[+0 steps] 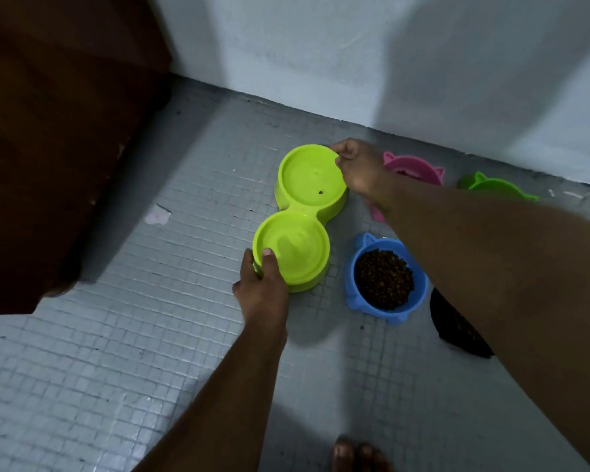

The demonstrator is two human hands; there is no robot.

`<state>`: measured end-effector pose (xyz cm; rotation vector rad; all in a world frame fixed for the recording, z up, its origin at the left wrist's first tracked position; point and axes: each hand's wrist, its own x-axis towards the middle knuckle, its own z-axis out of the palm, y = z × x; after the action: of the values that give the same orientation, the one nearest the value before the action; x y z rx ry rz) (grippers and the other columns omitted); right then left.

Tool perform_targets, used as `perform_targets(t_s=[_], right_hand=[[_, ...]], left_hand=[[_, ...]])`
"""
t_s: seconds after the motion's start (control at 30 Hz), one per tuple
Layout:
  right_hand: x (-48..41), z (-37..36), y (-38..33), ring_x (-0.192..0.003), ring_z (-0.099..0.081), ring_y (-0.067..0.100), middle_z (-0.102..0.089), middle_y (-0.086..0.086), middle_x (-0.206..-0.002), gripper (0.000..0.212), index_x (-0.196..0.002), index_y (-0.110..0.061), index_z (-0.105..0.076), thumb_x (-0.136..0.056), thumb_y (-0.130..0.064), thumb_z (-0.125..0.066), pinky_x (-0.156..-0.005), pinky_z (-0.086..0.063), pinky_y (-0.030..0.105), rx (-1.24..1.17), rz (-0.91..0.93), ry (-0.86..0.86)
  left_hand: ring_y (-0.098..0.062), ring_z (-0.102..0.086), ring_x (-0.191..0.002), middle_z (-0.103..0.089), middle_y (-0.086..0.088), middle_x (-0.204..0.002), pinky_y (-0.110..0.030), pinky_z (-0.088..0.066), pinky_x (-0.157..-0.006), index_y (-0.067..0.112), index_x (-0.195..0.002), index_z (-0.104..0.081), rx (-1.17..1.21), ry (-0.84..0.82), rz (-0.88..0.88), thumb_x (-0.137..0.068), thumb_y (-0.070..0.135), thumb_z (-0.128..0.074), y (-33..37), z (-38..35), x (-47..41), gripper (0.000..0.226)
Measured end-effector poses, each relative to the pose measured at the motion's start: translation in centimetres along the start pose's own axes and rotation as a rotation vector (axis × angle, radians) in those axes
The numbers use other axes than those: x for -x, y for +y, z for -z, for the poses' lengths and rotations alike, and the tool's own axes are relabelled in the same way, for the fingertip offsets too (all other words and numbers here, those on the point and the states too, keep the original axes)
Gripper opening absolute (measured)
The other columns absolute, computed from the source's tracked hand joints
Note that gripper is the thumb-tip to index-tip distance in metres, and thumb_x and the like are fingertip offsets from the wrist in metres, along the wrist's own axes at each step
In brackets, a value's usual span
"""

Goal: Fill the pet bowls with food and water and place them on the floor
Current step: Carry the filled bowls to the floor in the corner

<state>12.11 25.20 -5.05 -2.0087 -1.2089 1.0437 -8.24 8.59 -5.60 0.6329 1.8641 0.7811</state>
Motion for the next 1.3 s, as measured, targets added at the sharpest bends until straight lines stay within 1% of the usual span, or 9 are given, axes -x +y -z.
perform_targets(t_s=[0.2,0.3,0.37,0.43,0.53,0.6,0.67,0.93,1.3], right_hand=[[0.8,0.1,-0.8,-0.114,-0.063,0.022,-0.068,0.009,-0.124,0.028,-0.125,-0.011,-0.065,-0.102,-0.009,-0.049,-0.096,-0.050,0.033,0.078,-0.017,-0.031],[2.8,1.3,-1.7,-0.112,-0.062,0.022,-0.068,0.009,-0.120,0.028,-0.119,-0.010,-0.069,-0.102,-0.010,-0.047,-0.092,-0.049,0.031,0.196,0.022,-0.053],[5.1,2.4,-3.1,-0.101,-0.060,0.021,-0.067,0.008,-0.106,0.021,-0.098,-0.017,-0.065,-0.099,-0.007,-0.047,-0.075,-0.041,0.030,0.269,0.040,-0.049],[8.3,4.1,-5.2,-0.104,-0.059,0.023,-0.065,0.010,-0.111,0.016,-0.095,-0.026,-0.052,-0.100,-0.011,-0.047,-0.074,-0.041,0.028,0.246,0.018,-0.019],[13.9,7.5,-7.8,-0.127,-0.054,0.027,-0.059,0.011,-0.136,0.020,-0.116,-0.031,-0.056,-0.101,-0.020,-0.048,-0.100,-0.042,0.025,0.233,-0.046,-0.005],[18.0,10.0,-10.1,-0.128,-0.054,0.024,-0.059,0.008,-0.138,0.034,-0.133,-0.020,-0.060,-0.101,-0.022,-0.049,-0.100,-0.040,0.018,0.233,-0.081,0.012],[22.7,12.6,-12.9,-0.121,-0.059,0.022,-0.065,0.006,-0.130,0.034,-0.129,-0.017,-0.064,-0.099,-0.027,-0.050,-0.095,-0.038,0.010,0.246,-0.088,0.053],[42.8,22.3,-23.5,-0.118,-0.061,0.031,-0.066,0.015,-0.127,0.030,-0.127,-0.010,-0.066,-0.100,-0.016,-0.056,-0.100,-0.047,0.035,0.083,-0.146,0.176],[65.8,27.1,-32.3,-0.106,-0.063,0.027,-0.066,0.013,-0.118,0.025,-0.119,-0.007,-0.061,-0.096,-0.016,-0.059,-0.091,-0.049,0.033,-0.122,-0.198,0.301]], left_hand=[[-0.035,-0.042,-0.139,-0.029,-0.021,-0.158,-0.036,-0.036,-0.109,0.030,-0.159,-0.034,-0.080,-0.067,0.072,-0.105,0.051,-0.044,0.7,0.4,0.9,0.059],[-0.037,-0.044,-0.139,-0.035,-0.020,-0.159,-0.039,-0.037,-0.112,0.021,-0.158,-0.038,-0.177,-0.133,0.045,-0.101,0.054,-0.051,1.4,1.5,0.5,0.067],[-0.037,-0.043,-0.143,-0.038,-0.020,-0.160,-0.044,-0.038,-0.117,0.015,-0.157,-0.037,-0.253,-0.193,0.037,-0.090,0.069,-0.055,2.5,2.9,0.5,0.089],[-0.035,-0.041,-0.146,-0.035,-0.019,-0.162,-0.047,-0.036,-0.119,0.014,-0.159,-0.031,-0.288,-0.223,0.056,-0.073,0.079,-0.056,4.2,4.4,1.4,0.111],[-0.033,-0.044,-0.144,-0.036,-0.018,-0.161,-0.038,-0.037,-0.117,0.016,-0.157,-0.037,-0.385,-0.231,-0.027,-0.090,0.062,-0.063,7.7,6.5,4.7,0.085],[-0.033,-0.048,-0.139,-0.044,-0.018,-0.155,-0.037,-0.039,-0.115,0.018,-0.153,-0.043,-0.472,-0.269,-0.115,-0.093,0.056,-0.064,10.8,8.0,8.0,0.075],[-0.034,-0.053,-0.132,-0.052,-0.019,-0.145,-0.041,-0.042,-0.112,0.020,-0.149,-0.047,-0.572,-0.344,-0.223,-0.090,0.056,-0.067,14.1,9.8,12.4,0.072],[-0.035,-0.053,-0.130,-0.052,-0.020,-0.140,-0.042,-0.045,-0.106,0.019,-0.145,-0.051,-0.841,-0.561,-0.614,-0.090,0.045,-0.072,25.6,18.4,30.2,0.064],[-0.026,-0.062,-0.108,-0.062,-0.008,-0.112,-0.032,-0.046,-0.091,0.018,-0.132,-0.061,-0.784,-0.600,-0.875,-0.091,0.033,-0.074,29.6,27.3,48.3,0.046]])
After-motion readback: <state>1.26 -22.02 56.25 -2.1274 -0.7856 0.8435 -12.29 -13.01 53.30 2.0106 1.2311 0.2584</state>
